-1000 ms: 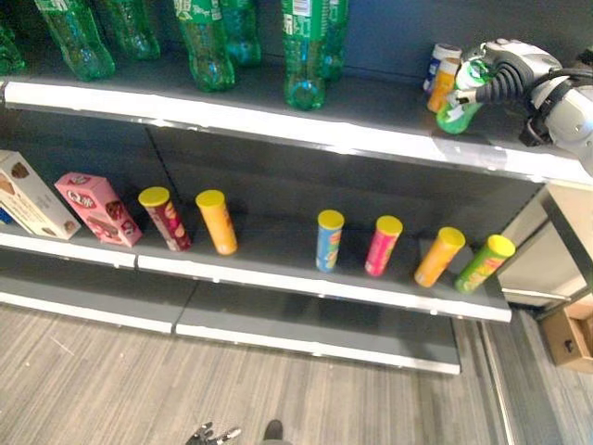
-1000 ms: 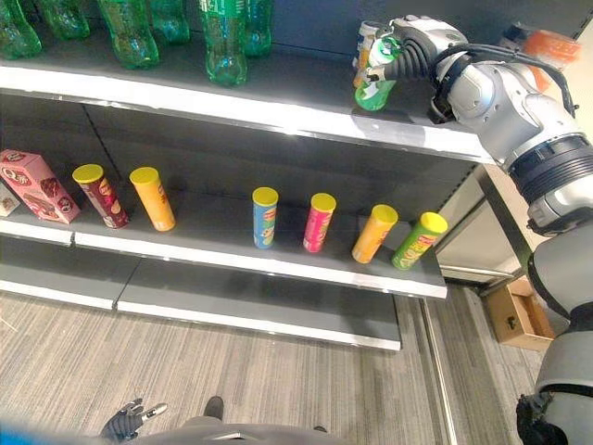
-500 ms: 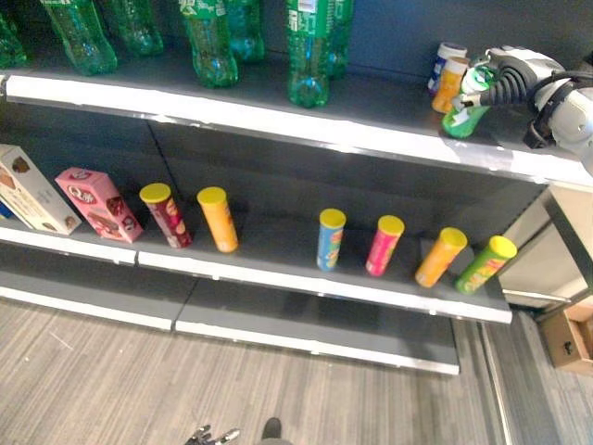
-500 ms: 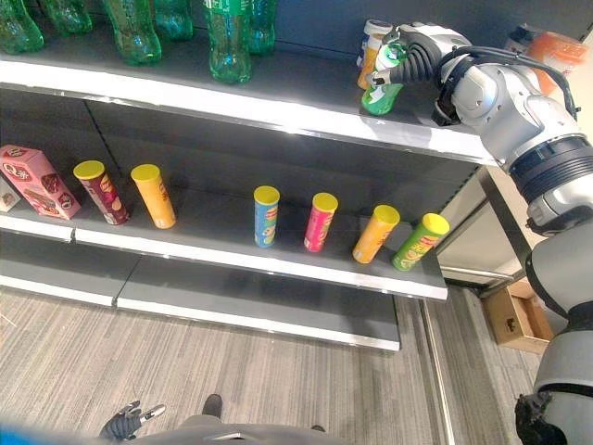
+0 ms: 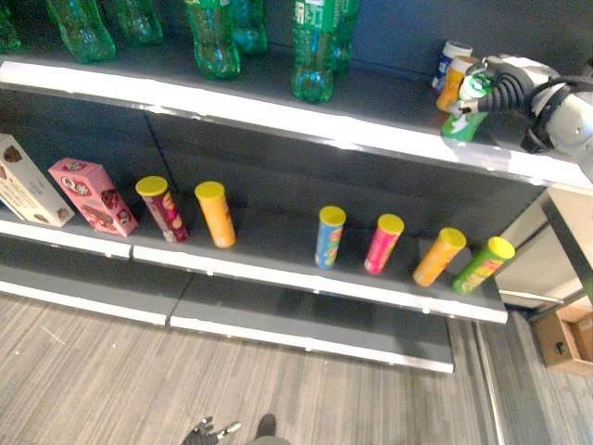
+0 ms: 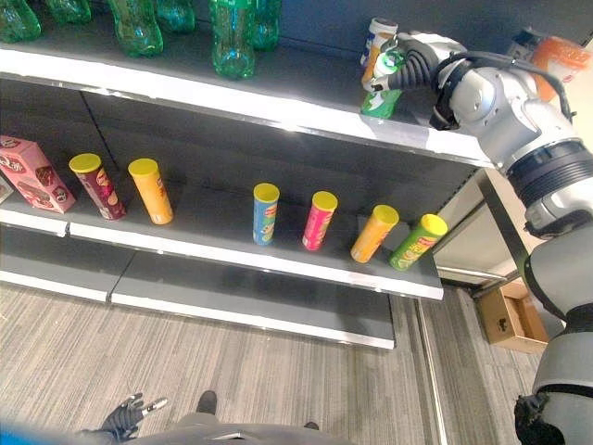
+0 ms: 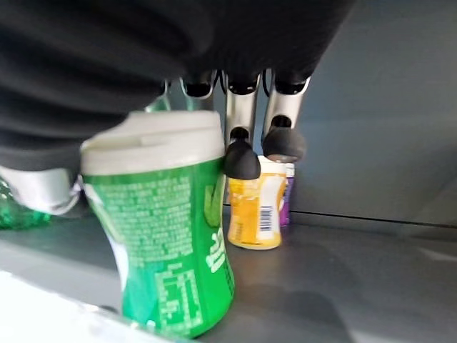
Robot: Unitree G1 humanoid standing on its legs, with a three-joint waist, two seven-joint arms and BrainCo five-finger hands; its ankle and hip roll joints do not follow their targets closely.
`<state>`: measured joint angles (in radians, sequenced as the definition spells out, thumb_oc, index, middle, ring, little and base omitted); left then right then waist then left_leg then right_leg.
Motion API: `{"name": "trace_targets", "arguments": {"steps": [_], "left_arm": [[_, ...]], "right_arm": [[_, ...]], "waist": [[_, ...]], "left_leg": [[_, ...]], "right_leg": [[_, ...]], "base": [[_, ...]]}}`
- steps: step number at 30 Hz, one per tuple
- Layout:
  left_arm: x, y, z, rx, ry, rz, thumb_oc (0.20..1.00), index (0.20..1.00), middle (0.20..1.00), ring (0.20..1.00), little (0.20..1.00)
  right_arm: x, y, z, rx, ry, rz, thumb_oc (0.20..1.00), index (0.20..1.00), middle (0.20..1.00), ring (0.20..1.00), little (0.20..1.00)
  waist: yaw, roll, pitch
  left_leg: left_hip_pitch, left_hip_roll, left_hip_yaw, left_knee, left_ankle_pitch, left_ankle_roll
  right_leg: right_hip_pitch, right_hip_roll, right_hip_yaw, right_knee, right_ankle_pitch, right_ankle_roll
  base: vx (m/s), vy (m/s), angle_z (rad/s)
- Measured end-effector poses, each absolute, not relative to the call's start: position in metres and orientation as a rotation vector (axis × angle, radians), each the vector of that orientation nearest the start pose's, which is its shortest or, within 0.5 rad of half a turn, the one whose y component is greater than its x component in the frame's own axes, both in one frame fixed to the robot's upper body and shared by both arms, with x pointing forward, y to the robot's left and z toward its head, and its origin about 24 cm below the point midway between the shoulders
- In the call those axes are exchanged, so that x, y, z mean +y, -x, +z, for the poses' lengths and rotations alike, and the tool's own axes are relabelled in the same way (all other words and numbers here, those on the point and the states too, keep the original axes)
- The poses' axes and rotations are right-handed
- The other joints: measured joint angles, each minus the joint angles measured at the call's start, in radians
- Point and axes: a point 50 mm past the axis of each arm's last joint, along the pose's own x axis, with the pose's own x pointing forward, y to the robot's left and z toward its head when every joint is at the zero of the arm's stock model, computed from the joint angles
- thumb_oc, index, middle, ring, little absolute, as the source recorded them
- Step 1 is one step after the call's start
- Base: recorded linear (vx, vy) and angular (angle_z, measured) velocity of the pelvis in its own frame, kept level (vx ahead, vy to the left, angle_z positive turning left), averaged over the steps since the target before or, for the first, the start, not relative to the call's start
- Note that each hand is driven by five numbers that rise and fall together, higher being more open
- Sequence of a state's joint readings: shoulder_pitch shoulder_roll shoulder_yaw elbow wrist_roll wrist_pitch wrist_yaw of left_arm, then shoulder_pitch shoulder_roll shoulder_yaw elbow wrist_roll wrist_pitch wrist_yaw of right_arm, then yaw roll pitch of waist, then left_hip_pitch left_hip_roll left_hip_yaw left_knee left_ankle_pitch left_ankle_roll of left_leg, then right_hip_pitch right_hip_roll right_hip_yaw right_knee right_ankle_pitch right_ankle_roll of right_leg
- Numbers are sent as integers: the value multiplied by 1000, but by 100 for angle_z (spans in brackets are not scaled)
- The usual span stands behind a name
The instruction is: Put the goods on the table back onto the shelves and tidy them up.
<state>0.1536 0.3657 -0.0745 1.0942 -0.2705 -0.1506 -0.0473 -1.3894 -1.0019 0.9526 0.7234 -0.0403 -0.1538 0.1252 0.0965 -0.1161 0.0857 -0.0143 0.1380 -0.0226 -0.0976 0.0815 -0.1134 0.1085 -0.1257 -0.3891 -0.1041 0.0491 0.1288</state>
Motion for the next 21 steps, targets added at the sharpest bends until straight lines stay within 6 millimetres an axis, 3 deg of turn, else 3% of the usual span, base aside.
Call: {"name": "trace_targets", "arguments": {"steps": [14, 15, 16, 17, 21], "left_arm": [[288, -63, -141, 1078, -126, 251, 1000, 1000, 1000, 1000, 1000], [288, -63, -141, 1076, -124, 248, 1000, 1000, 1000, 1000, 1000], [288, -64, -141, 1075, -124, 247, 1000, 1000, 1000, 1000, 1000], [288, -65, -140, 1072, -123, 245, 1000, 1000, 1000, 1000, 1000], [287, -69, -140, 1058, -123, 240, 1000, 1000, 1000, 1000, 1000]], "right_arm": [[-233, -385, 315, -274, 1463, 87, 200, 200, 200, 200, 200], [-234, -385, 315, -272, 1463, 87, 485, 485, 485, 485, 485], [-234, -385, 315, -271, 1463, 87, 953, 953, 953, 953, 953], [-234, -385, 315, -269, 1463, 88, 1000, 1000, 1000, 1000, 1000], [-235, -385, 309, -241, 1467, 108, 1000, 1000, 1000, 1000, 1000]], "waist": [[3, 2, 1], [3, 2, 1], [3, 2, 1], [3, 2, 1], [3, 5, 3]], "left_leg": [[-4, -3, -13, 0, 0, 0], [-5, -3, -13, 0, 0, 0], [-5, -3, -13, 0, 0, 0], [-5, -3, -13, 0, 0, 0], [-2, -4, -14, 1, 1, 1]], "right_leg": [[1, -2, -13, 0, -3, 1], [2, -2, -13, 0, -3, 1], [2, -2, -13, 0, -3, 1], [2, -2, -13, 0, -3, 1], [1, -2, -15, 0, -3, 1]], "base": [[0, -1, 2], [0, 0, 0], [0, 0, 0], [0, 0, 0], [0, 0, 0]]}}
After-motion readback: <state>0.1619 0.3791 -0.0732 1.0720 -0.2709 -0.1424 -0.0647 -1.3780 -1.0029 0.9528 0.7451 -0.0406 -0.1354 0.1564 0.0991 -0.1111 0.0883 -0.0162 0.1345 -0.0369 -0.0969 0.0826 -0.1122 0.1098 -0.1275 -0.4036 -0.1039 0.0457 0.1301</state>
